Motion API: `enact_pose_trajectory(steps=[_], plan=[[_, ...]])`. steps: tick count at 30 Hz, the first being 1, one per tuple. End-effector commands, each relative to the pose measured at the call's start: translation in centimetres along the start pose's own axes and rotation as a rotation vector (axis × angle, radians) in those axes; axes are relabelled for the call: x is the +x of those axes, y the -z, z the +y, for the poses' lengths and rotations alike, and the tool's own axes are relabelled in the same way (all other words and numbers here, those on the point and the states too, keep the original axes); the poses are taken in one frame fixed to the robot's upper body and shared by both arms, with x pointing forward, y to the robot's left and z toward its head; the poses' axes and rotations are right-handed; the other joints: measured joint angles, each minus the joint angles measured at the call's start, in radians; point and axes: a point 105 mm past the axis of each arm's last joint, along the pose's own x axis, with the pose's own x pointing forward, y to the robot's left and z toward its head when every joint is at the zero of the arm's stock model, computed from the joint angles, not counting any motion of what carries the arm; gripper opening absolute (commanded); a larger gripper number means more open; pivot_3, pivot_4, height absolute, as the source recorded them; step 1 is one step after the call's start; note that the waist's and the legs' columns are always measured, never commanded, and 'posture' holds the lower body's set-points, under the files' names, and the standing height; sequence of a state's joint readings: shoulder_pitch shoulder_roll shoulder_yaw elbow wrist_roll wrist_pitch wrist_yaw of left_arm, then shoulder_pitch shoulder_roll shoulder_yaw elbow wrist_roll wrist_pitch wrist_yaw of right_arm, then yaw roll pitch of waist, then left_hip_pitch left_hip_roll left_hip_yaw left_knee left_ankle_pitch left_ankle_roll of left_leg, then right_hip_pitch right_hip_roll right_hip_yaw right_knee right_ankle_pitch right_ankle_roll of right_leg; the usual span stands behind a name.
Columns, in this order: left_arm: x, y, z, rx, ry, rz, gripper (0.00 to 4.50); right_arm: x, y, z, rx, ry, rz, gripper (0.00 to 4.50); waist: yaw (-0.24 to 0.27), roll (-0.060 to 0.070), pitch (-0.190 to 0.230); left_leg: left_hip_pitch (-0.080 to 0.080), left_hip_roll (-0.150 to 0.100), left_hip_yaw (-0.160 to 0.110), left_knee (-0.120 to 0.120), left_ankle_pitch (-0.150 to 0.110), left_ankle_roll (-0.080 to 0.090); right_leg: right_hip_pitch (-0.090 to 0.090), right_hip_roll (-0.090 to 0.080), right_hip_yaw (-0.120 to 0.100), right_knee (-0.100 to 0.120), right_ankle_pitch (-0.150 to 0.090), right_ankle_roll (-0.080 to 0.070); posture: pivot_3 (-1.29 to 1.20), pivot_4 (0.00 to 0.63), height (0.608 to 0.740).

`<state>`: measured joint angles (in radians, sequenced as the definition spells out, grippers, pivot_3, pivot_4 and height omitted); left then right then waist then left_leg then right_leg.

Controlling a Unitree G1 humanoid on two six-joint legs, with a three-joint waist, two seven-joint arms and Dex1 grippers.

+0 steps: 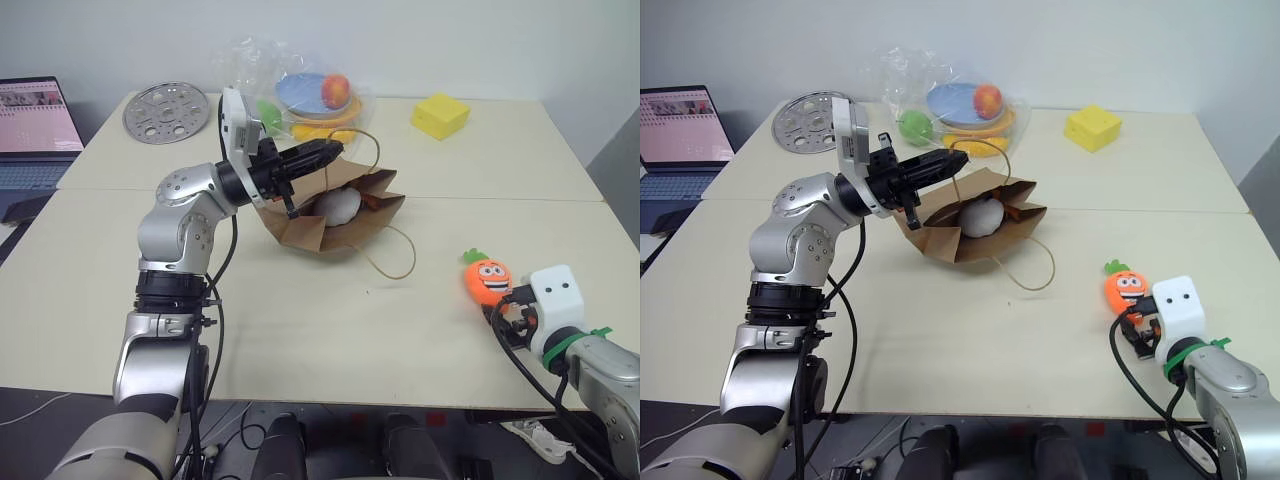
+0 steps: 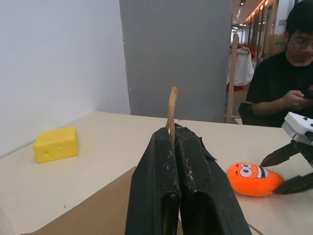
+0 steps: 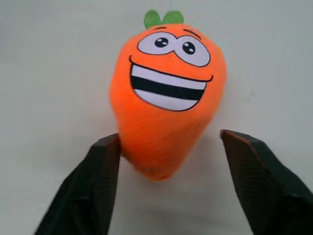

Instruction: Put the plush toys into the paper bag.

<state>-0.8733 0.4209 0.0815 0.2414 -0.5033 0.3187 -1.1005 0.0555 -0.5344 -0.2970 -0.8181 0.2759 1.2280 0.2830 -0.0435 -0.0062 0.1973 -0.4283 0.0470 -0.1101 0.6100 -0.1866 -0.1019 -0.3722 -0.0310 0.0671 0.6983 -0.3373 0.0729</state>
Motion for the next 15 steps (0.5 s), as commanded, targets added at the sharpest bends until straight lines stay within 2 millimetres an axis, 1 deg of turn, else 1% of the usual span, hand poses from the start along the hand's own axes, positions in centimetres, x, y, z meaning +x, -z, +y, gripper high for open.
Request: enact_pose_trajectory(steps=[1, 5, 6, 7, 8, 9, 10, 11, 12, 14, 15], plan=[[-0.1, -1.1, -0.1, 0.056, 0.002, -0.019, 0.0, -0.4, -0.9, -0.2, -0.021, 0.011, -0.042, 2.08, 0.0, 0.0, 0.0, 0.0, 0.0, 0.0, 0.0, 0.0, 0.0, 0.0, 0.0, 0.0, 0.0, 0.0, 0.0, 0.0, 0.15, 0.74], [0.0, -1.1, -0.3, 0.056, 0.007, -0.02, 0.0, -0.4, -1.3, -0.7, -0.025, 0.025, -0.058, 0.64, 0.002, 0.0, 0.0, 0.0, 0.0, 0.0, 0.0, 0.0, 0.0, 0.0, 0.0, 0.0, 0.0, 0.0, 0.0, 0.0, 0.15, 0.74], [0.0, -1.1, -0.3, 0.056, 0.007, -0.021, 0.0, -0.4, -1.6, -0.9, -0.031, 0.029, -0.071, 0.32, 0.002, 0.0, 0.0, 0.0, 0.0, 0.0, 0.0, 0.0, 0.0, 0.0, 0.0, 0.0, 0.0, 0.0, 0.0, 0.0, 0.15, 0.74], [0.1, -1.1, -0.2, 0.055, 0.008, -0.021, 0.0, -0.5, -2.5, -1.0, -0.038, 0.013, -0.116, 0.02, 0.002, 0.0, 0.0, 0.0, 0.0, 0.0, 0.0, 0.0, 0.0, 0.0, 0.0, 0.0, 0.0, 0.0, 0.0, 0.0, 0.15, 0.74], [0.1, -1.1, -0.2, 0.054, 0.009, -0.021, 0.0, -0.5, -3.8, -0.3, -0.033, -0.062, -0.176, 0.02, 0.0, 0.0, 0.0, 0.0, 0.0, 0.0, 0.0, 0.0, 0.0, 0.0, 0.0, 0.0, 0.0, 0.0, 0.0, 0.0, 0.15, 0.74], [0.1, -1.1, -0.2, 0.054, 0.01, -0.021, 0.0, -0.6, -4.7, 0.3, -0.03, -0.119, -0.218, 0.02, -0.002, 0.0, 0.0, 0.0, 0.0, 0.0, 0.0, 0.0, 0.0, 0.0, 0.0, 0.0, 0.0, 0.0, 0.0, 0.0, 0.15, 0.74], [0.1, -1.0, -0.2, 0.054, 0.01, -0.02, 0.0, -1.0, -6.2, 1.3, -0.059, -0.222, -0.282, 0.02, -0.004, 0.0, 0.0, 0.0, 0.0, 0.001, 0.0, 0.0, 0.0, 0.0, 0.0, 0.001, 0.0, 0.0, 0.0, 0.0, 0.15, 0.74], [0.1, -1.0, -0.1, 0.054, 0.009, -0.019, 0.0, -1.3, -7.0, 2.0, -0.083, -0.288, -0.318, 0.02, -0.006, 0.0, 0.0, 0.001, 0.0, 0.001, 0.0, 0.0, 0.0, 0.001, 0.0, 0.0, 0.0, 0.0, 0.0, 0.0, 0.15, 0.74], [0.2, -1.0, -0.1, 0.054, 0.009, -0.018, 0.0, -1.6, -7.5, 2.3, -0.101, -0.324, -0.338, 0.02, -0.007, 0.0, 0.0, 0.001, 0.0, 0.001, 0.0, 0.0, 0.0, 0.001, 0.0, 0.0, 0.0, 0.0, 0.0, 0.0, 0.15, 0.74], [0.2, -0.8, -0.1, 0.055, 0.009, -0.017, 0.0, -1.8, -8.5, 2.3, -0.071, -0.371, -0.363, 0.02, -0.007, 0.0, 0.0, 0.001, 0.0, 0.0, -0.001, 0.0, 0.0, 0.001, 0.0, 0.0, 0.0, 0.0, 0.0, 0.0, 0.15, 0.74], [0.3, -0.9, -0.1, 0.055, 0.013, -0.018, 0.0, -2.2, -9.3, 2.8, -0.087, -0.441, -0.377, 0.02, -0.007, 0.0, 0.0, 0.001, 0.0, 0.0, -0.001, 0.0, 0.0, 0.001, 0.0, -0.001, 0.0, 0.0, 0.0, 0.0, 0.15, 0.74]])
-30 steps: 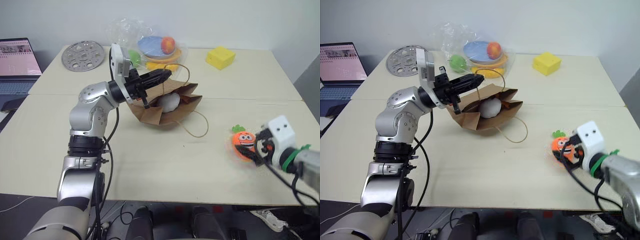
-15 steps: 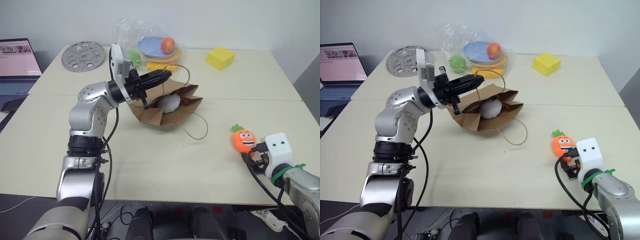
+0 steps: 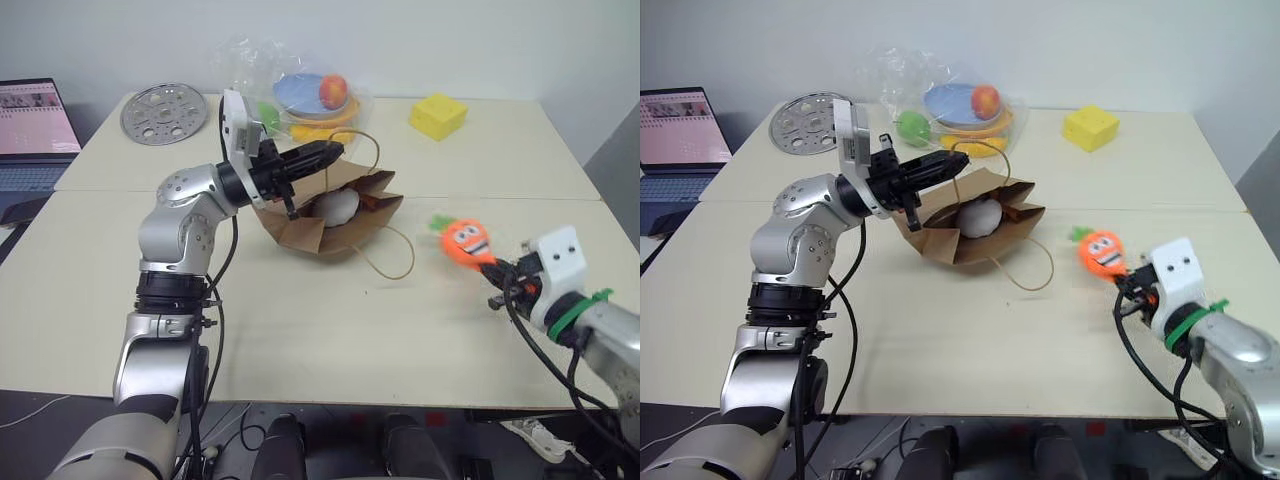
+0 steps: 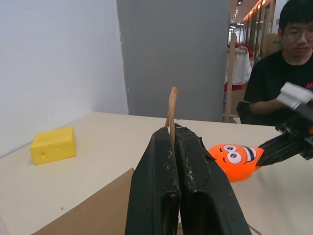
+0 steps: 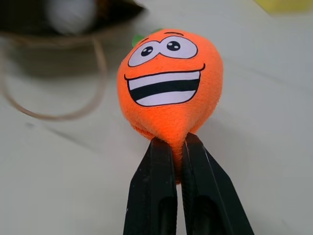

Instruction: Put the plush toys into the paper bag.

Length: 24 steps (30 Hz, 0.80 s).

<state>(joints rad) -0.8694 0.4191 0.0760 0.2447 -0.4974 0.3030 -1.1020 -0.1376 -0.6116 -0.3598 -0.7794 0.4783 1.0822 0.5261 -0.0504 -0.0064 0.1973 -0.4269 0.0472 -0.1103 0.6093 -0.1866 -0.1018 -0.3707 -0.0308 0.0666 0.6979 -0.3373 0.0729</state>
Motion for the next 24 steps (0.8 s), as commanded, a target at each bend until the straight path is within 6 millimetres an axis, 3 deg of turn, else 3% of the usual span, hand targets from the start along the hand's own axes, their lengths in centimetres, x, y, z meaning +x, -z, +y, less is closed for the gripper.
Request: enact_pose_trajectory(steps=[1, 6, 12, 18, 24], plan=[[0.3, -1.1, 0.0, 0.046, 0.014, -0.021, 0.0, -0.4, -2.7, 0.9, -0.008, -0.154, -0.071, 0.02, 0.0, 0.0, 0.0, 0.0, 0.0, 0.0, 0.0, 0.0, 0.0, 0.0, 0.0, 0.0, 0.0, 0.0, 0.0, 0.0, 0.15, 0.74], [0.8, -1.3, -0.1, 0.051, 0.031, -0.026, 0.0, 1.8, -5.1, 1.6, -0.01, -0.293, -0.054, 0.02, -0.002, 0.0, 0.0, 0.001, 0.0, 0.0, 0.001, 0.0, 0.0, 0.001, 0.0, 0.0, 0.0, 0.0, 0.0, 0.0, 0.15, 0.74], [1.1, -1.4, -0.2, 0.059, 0.041, -0.029, 0.0, 5.8, -5.1, 2.7, -0.078, -0.356, -0.011, 0.02, -0.006, 0.0, 0.0, 0.0, 0.0, 0.001, 0.0, 0.0, 0.0, 0.0, 0.0, 0.001, 0.0, 0.0, 0.0, 0.0, 0.15, 0.74], [0.7, -1.4, -0.4, 0.062, 0.038, -0.023, 0.0, 7.9, -4.8, 4.0, -0.177, -0.437, 0.021, 0.02, -0.006, 0.0, 0.0, -0.001, 0.0, 0.001, 0.0, 0.0, 0.0, -0.002, 0.0, 0.0, 0.0, 0.0, 0.0, 0.0, 0.15, 0.74], [0.7, -1.4, -0.4, 0.06, 0.035, -0.024, 0.0, 10.4, -5.9, 6.0, -0.198, -0.509, -0.027, 0.02, -0.008, 0.0, 0.0, -0.001, 0.0, 0.0, 0.001, 0.0, 0.0, -0.002, 0.0, 0.0, 0.001, 0.0, 0.0, 0.0, 0.15, 0.74]])
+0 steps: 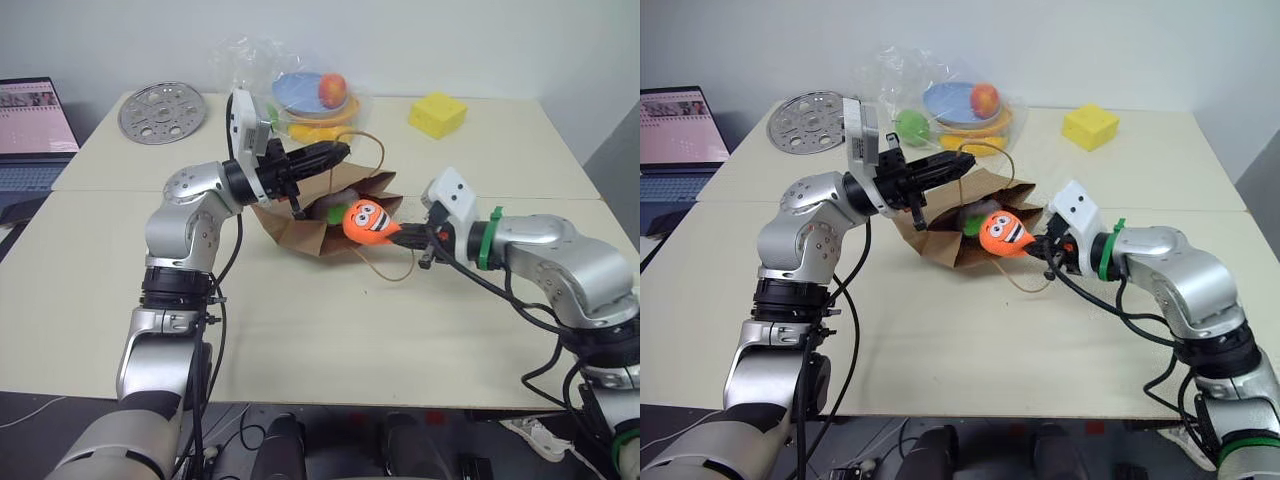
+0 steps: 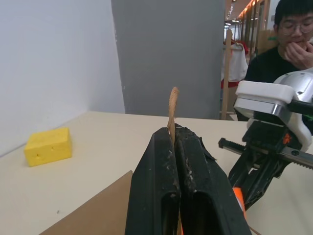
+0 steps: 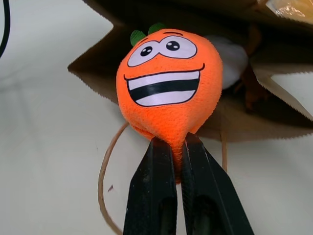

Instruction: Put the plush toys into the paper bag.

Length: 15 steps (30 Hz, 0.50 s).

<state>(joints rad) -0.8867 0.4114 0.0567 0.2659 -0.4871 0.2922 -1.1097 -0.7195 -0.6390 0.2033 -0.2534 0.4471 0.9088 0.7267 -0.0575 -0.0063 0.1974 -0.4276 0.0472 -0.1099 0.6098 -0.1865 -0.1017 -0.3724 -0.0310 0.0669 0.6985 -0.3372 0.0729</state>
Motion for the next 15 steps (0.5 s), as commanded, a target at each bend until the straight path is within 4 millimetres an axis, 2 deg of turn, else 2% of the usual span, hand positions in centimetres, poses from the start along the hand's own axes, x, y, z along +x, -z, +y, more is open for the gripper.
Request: enact_pose_trajectory(steps=[1, 6, 9, 12, 15], plan=[[0.2, -1.6, -0.3, 0.058, 0.015, -0.034, 0.0, 1.3, -1.7, 0.5, -0.051, -0.033, -0.054, 0.02, -0.002, 0.0, 0.0, 0.0, 0.0, 0.0, 0.0, 0.0, 0.0, 0.0, 0.0, 0.0, 0.0, 0.0, 0.0, 0.0, 0.15, 0.74], [0.3, -1.6, -0.3, 0.056, 0.017, -0.036, 0.0, 2.7, -1.5, 0.4, -0.073, -0.032, -0.045, 0.02, 0.001, 0.0, 0.0, 0.0, 0.0, 0.0, 0.0, 0.0, 0.0, 0.0, 0.0, 0.0, 0.0, 0.0, 0.0, 0.0, 0.15, 0.74], [0.3, -1.6, -0.4, 0.053, 0.022, -0.037, 0.0, 5.0, -1.8, 0.3, -0.083, -0.034, -0.05, 0.02, 0.0, 0.0, 0.0, 0.0, 0.0, 0.0, 0.0, 0.0, 0.0, 0.0, 0.0, 0.0, 0.0, 0.0, 0.0, 0.0, 0.15, 0.74], [0.3, -1.6, -0.4, 0.053, 0.023, -0.04, 0.0, 5.8, -1.6, 0.2, -0.086, -0.041, -0.046, 0.02, -0.005, 0.0, 0.0, 0.0, 0.0, 0.0, 0.0, 0.0, 0.0, -0.001, 0.0, 0.0, 0.001, 0.0, 0.0, 0.0, 0.15, 0.74], [0.3, -1.6, -0.5, 0.053, 0.024, -0.04, 0.0, 5.6, -1.1, 0.2, -0.081, -0.053, -0.035, 0.83, -0.001, 0.0, 0.0, 0.0, 0.0, -0.001, 0.0, 0.0, 0.0, -0.001, 0.0, -0.001, 0.001, 0.0, 0.0, 0.0, 0.15, 0.74]])
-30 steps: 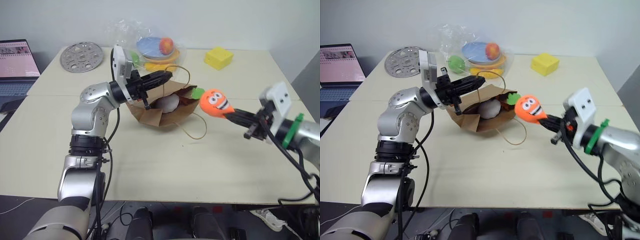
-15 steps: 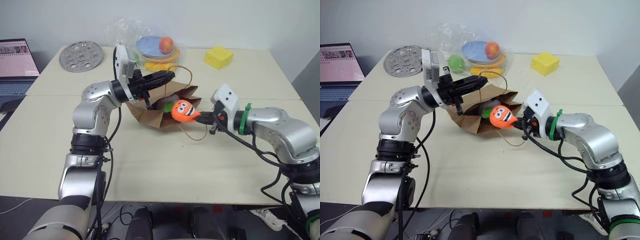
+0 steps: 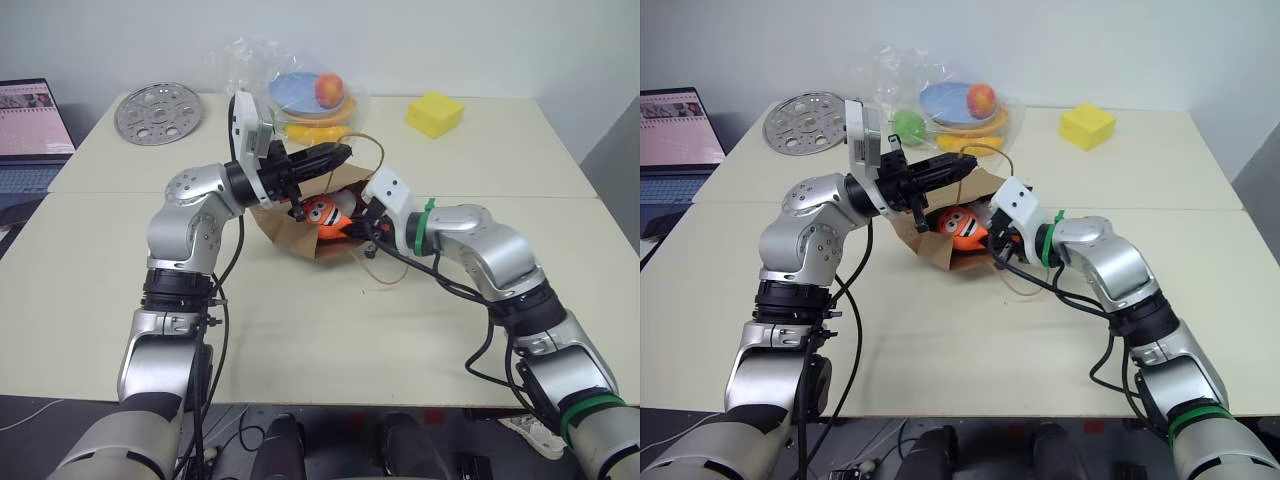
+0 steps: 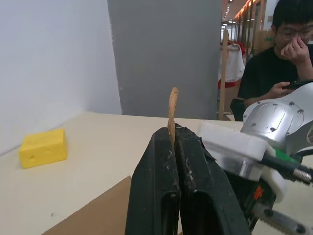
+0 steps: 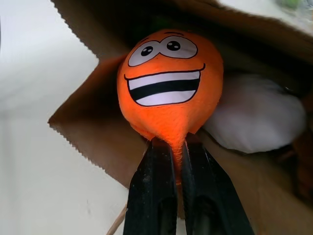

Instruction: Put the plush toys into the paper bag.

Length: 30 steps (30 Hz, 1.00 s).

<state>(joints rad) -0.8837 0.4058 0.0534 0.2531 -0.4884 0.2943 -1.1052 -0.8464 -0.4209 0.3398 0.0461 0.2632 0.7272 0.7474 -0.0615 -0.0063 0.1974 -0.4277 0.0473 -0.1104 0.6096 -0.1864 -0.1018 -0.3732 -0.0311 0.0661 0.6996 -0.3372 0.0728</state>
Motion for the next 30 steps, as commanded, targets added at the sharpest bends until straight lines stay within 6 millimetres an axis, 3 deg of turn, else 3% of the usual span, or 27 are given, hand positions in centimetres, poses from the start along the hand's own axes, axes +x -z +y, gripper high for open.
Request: enact_pose_trajectory(steps=[1, 10, 15, 19, 22, 25, 30], plan=[[0.1, -1.6, -0.3, 0.051, 0.016, -0.036, 0.0, -0.6, -0.7, -0.2, -0.033, -0.001, -0.029, 1.18, 0.005, 0.0, 0.0, 0.0, 0.0, 0.0, 0.0, 0.0, 0.0, 0.0, 0.0, 0.0, 0.0, 0.0, 0.0, 0.0, 0.15, 0.74], [0.0, -1.5, -0.2, 0.052, 0.012, -0.032, 0.0, -3.4, -2.3, -0.2, 0.008, 0.017, -0.091, 4.45, 0.004, 0.0, 0.0, 0.0, 0.0, 0.0, 0.0, 0.0, 0.0, 0.0, 0.0, 0.0, 0.0, 0.0, 0.0, 0.0, 0.15, 0.74], [-0.1, -1.6, -0.1, 0.056, 0.009, -0.034, 0.0, -7.5, -3.0, -0.7, 0.07, 0.097, -0.12, 4.48, 0.007, 0.0, 0.0, -0.001, 0.0, 0.0, 0.0, 0.0, 0.0, 0.0, 0.0, 0.0, -0.001, 0.0, 0.0, 0.0, 0.15, 0.74], [-0.2, -1.8, 0.1, 0.059, 0.0, -0.043, 0.0, -11.3, -0.1, -1.5, 0.154, 0.209, -0.032, 4.48, 0.015, 0.0, 0.0, -0.001, 0.0, -0.001, 0.0, 0.0, 0.0, 0.001, 0.0, -0.001, -0.002, 0.0, 0.0, 0.0, 0.15, 0.74], [-0.1, -1.7, 0.1, 0.059, 0.001, -0.042, 0.0, -12.9, 2.5, -1.6, 0.212, 0.271, 0.036, 4.48, 0.015, 0.0, 0.0, -0.001, 0.0, 0.0, 0.0, 0.0, 0.0, 0.001, 0.0, 0.0, -0.002, 0.0, 0.0, 0.0, 0.15, 0.74], [-0.1, -1.6, 0.0, 0.058, 0.006, -0.043, 0.0, -13.1, 5.0, -0.8, 0.299, 0.288, 0.082, 4.48, 0.01, 0.0, 0.0, -0.001, 0.0, 0.0, 0.0, 0.0, 0.0, 0.0, 0.0, 0.0, -0.001, 0.0, 0.0, 0.0, 0.15, 0.74], [0.0, -1.7, 0.0, 0.057, 0.009, -0.047, 0.0, -10.8, 6.1, 0.7, 0.444, 0.265, 0.038, 4.48, -0.005, 0.0, 0.0, 0.0, 0.0, 0.001, 0.0, 0.0, 0.0, 0.001, 0.0, 0.001, 0.0, 0.0, 0.0, 0.0, 0.15, 0.74]])
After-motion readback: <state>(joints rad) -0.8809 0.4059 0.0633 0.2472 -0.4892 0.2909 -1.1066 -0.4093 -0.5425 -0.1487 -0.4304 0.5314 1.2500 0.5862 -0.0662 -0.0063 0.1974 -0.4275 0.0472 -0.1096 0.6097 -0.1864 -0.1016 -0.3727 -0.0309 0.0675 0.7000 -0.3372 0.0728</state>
